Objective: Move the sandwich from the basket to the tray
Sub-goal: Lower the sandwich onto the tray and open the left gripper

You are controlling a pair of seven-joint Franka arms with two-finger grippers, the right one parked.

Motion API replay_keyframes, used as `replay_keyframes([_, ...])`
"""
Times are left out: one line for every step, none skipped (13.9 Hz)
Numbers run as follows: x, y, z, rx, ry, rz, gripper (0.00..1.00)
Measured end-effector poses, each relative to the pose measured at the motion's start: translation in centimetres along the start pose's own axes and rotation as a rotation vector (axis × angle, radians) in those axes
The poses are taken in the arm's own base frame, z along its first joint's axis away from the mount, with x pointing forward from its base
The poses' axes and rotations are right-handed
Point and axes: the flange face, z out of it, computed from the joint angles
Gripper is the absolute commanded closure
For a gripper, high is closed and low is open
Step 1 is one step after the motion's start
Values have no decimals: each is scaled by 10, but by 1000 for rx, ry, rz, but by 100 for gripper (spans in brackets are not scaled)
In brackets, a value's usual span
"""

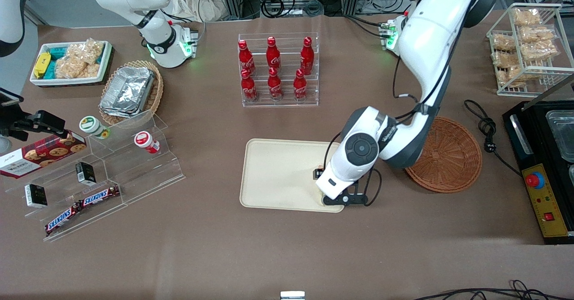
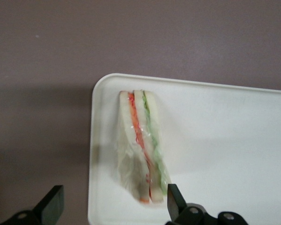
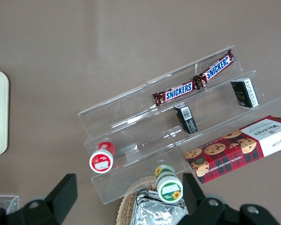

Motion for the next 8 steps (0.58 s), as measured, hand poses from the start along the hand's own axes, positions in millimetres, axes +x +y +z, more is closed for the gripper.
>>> replay_keyframes([-5, -5, -20, 12, 4, -2, 0])
replay_keyframes([-10, -13, -39, 26, 13, -7, 0])
replay_keyframes([-16, -23, -53, 41, 21, -13, 0])
replay_keyframes([-23, -35, -64, 57, 26, -16, 0])
replay_keyframes([-29, -50, -72, 75, 29, -13, 0])
replay_keyframes([-36, -65, -79, 91, 30, -5, 0])
replay_keyframes([-42, -80, -86, 104, 31, -2, 0])
replay_keyframes([-48, -95, -94, 114, 33, -5, 0])
